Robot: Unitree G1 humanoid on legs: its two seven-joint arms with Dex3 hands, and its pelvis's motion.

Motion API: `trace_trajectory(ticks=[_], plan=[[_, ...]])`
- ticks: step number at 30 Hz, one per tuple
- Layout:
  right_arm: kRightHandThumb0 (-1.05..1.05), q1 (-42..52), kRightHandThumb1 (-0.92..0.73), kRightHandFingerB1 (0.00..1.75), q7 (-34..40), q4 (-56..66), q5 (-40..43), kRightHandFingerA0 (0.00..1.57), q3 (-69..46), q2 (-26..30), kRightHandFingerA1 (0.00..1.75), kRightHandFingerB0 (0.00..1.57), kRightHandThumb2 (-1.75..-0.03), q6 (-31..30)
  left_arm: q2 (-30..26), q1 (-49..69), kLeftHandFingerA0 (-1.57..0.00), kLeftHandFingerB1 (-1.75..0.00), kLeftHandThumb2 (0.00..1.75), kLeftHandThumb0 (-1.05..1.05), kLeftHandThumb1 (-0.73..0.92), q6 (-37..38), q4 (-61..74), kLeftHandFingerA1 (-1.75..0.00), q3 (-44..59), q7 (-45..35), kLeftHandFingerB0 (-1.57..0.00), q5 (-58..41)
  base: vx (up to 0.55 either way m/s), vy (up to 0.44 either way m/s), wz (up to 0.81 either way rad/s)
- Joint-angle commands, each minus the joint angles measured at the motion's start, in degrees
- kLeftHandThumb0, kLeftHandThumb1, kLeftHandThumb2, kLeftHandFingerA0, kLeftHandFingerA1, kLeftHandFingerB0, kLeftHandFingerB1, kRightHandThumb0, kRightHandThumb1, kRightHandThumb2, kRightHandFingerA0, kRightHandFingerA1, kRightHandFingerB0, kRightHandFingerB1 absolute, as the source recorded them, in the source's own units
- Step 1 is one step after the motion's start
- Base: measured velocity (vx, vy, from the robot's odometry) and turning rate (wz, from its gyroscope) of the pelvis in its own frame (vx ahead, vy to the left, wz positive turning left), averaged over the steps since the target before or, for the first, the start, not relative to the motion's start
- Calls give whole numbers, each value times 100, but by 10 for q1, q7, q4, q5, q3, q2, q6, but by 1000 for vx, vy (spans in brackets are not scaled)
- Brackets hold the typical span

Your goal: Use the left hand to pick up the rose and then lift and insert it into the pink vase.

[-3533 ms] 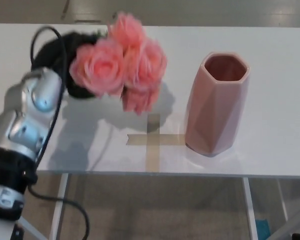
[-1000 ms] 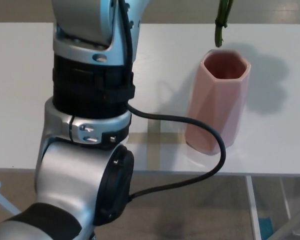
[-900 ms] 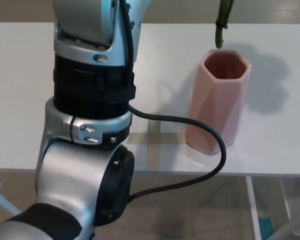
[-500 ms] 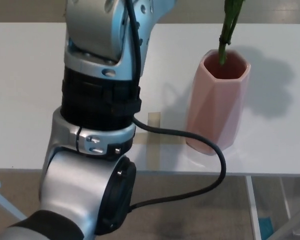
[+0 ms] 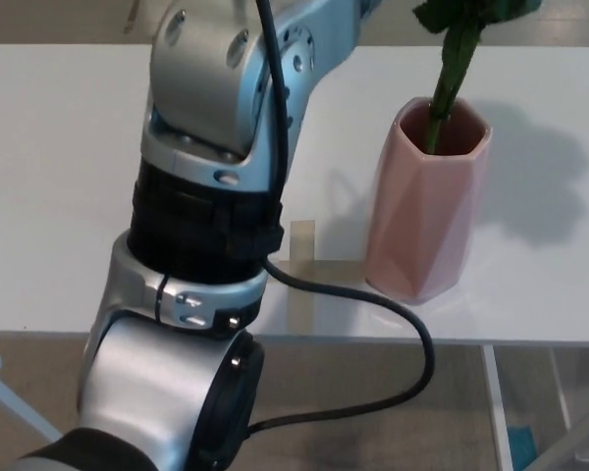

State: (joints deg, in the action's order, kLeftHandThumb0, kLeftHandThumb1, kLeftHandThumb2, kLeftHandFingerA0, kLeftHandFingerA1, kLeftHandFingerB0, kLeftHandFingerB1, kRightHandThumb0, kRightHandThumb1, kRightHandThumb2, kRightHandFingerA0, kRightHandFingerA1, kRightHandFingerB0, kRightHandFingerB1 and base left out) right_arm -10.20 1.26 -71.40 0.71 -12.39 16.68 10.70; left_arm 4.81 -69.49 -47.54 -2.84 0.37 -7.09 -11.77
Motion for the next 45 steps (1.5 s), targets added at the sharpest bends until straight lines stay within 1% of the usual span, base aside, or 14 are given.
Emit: trace_trajectory(ticks=[1,12,28,29,30,31,32,33,34,36,37,39,40,45], plan=[[-18,3,-62,47,-2,1,4,62,-1,1,50,56,-58,-2,2,21,-101,-98,65,-18,82,9,5,-144,-12,-2,-75,-1,0,0,0],[-18,-2,-62,47,-1,3,5,62,-2,-1,50,56,-58,-4,19,55,-101,-93,65,-18,83,3,2,-141,-22,12,-78,1,0,0,0],[-18,-2,-62,47,-4,7,3,61,1,-2,49,56,-58,2,-3,58,-102,-87,66,-19,83,27,-42,-138,-38,6,-80,16,0,0,0],[-18,-1,-62,47,-3,7,2,62,2,-2,50,57,-58,3,-5,60,-103,-80,66,-19,84,31,-42,-135,-40,6,-81,20,0,0,0],[-18,-1,-62,47,-3,7,1,62,3,-1,50,57,-58,3,-10,61,-112,-51,64,-24,81,33,-41,-91,-49,8,-76,29,0,0,0],[-18,-1,-62,47,-3,6,1,62,3,-1,50,57,-58,4,-17,62,-112,-51,64,-24,81,34,-39,-91,-59,11,-76,42,0,0,0],[-18,-2,-62,47,-4,6,2,62,3,-1,50,57,-58,4,-23,57,-106,-40,63,-33,72,25,-43,-67,-65,4,-57,43,0,0,0],[-18,-2,-62,47,-4,5,2,62,3,-1,50,57,-58,3,-42,44,-27,-28,74,-54,49,6,-53,-44,-86,-25,-6,43,0,0,0],[-18,-1,-62,47,-5,5,1,62,4,0,50,57,-58,4,-60,36,0,0,75,-73,44,1,-63,0,-108,-54,0,45,0,0,0],[-18,-1,-62,47,-5,5,0,62,6,0,50,57,-58,4,-90,27,0,-1,77,-77,44,1,-78,0,-142,-95,0,46,0,0,0],[-18,-2,-62,47,-5,5,0,62,6,0,50,57,-58,2,-101,27,0,0,62,-95,43,8,-85,0,-150,-109,0,45,0,0,0],[-18,-4,-62,47,-4,6,1,61,6,0,49,56,-58,1,-119,29,0,0,66,-96,43,25,-95,0,-164,-135,0,43,0,0,0],[-18,-5,-62,47,-5,6,2,61,5,0,49,56,-58,0,-125,27,0,0,56,-94,47,24,-95,0,-169,-140,0,41,0,0,0],[-18,-10,-62,47,-10,7,5,61,3,1,49,56,-58,-1,-140,19,0,0,62,-91,47,19,-92,0,-180,-154,0,41,0,0,0]])
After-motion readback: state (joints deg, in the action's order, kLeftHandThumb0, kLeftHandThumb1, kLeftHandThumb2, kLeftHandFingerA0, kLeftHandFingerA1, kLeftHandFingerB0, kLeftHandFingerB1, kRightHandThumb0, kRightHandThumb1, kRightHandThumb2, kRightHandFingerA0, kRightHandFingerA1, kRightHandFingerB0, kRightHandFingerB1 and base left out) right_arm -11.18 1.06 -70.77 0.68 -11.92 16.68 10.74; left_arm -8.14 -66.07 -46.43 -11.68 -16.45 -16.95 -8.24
